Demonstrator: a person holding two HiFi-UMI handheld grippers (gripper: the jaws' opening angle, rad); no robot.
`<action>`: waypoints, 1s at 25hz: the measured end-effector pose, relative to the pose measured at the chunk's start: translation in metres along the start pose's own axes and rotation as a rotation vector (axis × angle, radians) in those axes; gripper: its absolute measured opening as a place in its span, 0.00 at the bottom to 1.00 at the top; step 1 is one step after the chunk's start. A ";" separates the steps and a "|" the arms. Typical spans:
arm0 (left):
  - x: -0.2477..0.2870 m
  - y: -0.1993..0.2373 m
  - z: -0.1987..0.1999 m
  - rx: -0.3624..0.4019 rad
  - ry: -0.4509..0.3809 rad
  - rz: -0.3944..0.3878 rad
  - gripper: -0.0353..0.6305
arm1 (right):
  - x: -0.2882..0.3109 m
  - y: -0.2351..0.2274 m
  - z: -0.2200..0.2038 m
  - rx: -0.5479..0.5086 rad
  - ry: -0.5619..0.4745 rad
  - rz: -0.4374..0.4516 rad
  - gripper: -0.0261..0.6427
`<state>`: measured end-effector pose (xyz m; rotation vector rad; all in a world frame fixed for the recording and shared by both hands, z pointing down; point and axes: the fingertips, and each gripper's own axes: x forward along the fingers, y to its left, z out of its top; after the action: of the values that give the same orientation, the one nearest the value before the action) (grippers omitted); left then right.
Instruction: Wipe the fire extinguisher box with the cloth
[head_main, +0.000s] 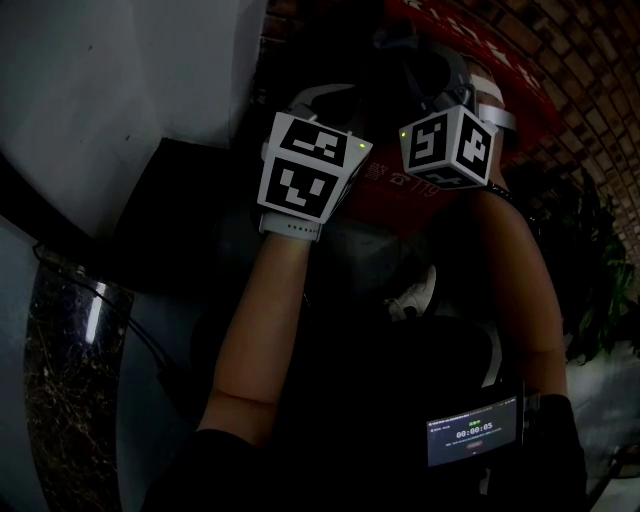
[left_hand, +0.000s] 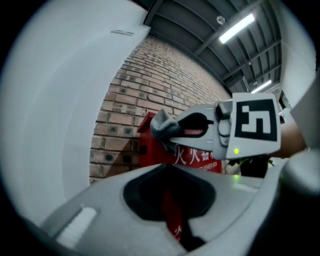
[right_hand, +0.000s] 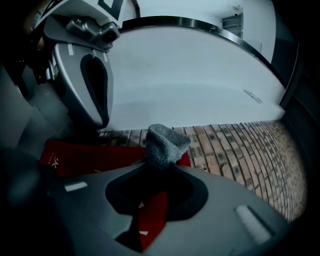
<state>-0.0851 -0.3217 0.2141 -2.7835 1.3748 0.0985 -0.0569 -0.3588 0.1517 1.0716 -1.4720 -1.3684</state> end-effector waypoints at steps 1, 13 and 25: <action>0.000 0.001 -0.001 0.000 0.000 0.005 0.06 | 0.000 0.005 0.000 -0.005 -0.001 0.007 0.14; 0.010 0.013 -0.066 -0.091 0.066 0.000 0.06 | 0.003 0.075 -0.002 0.001 0.009 0.113 0.14; 0.021 0.004 -0.138 -0.148 0.199 -0.040 0.06 | 0.005 0.147 -0.008 0.025 0.027 0.208 0.14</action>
<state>-0.0699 -0.3485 0.3501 -3.0123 1.4050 -0.0838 -0.0572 -0.3596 0.2986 0.9202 -1.5379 -1.1888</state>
